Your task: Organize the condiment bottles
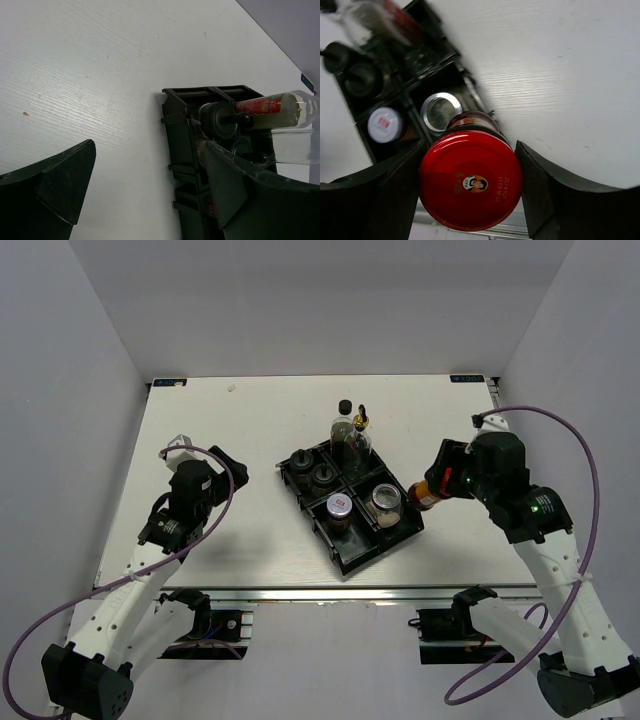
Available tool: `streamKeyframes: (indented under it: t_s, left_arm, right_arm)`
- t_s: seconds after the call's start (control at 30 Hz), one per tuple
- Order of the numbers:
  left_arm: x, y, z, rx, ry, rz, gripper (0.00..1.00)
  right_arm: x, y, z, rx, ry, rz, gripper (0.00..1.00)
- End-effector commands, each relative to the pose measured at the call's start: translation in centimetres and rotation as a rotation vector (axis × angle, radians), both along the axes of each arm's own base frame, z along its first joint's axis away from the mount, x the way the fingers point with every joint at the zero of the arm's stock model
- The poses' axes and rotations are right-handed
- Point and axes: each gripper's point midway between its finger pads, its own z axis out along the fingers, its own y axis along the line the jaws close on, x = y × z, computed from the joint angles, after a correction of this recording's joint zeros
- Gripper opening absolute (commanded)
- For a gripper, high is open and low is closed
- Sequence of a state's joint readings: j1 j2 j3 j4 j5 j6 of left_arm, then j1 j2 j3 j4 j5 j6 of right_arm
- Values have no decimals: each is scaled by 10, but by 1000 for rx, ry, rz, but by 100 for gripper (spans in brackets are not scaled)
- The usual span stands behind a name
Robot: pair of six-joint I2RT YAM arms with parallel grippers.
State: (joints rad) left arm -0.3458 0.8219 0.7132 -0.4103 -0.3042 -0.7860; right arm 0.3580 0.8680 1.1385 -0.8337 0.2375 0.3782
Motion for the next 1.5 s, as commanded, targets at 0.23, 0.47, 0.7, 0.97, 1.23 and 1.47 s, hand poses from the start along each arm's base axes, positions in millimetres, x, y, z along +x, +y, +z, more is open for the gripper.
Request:
streamKeyframes:
  t_s: [0.23,0.47,0.7,0.97,1.23,1.47]
  left_arm:
    - [1,5,4,2,-18,25,98]
    - [1,6,2,-1,-10,35,98]
    - [0,6,-2,2,2,36,98]
    - [-1,7,3,4,-4,37,98]
    - [-2,9,3,8,0,48,98]
    - [-2,10,4,10,2,51,98]
  right_arm:
    - [-15,103,54,190,-139,536,0]
    - [-27,150,43,164,-146,636,0]
    - [-34,180,14,70,-96,676,0]
    - [-33,197,-21,-26,-71,677,0]
    - [-19,197,-50,-125,-61,628,0]
    - [-17,206,-73,-118,-124,670,0]
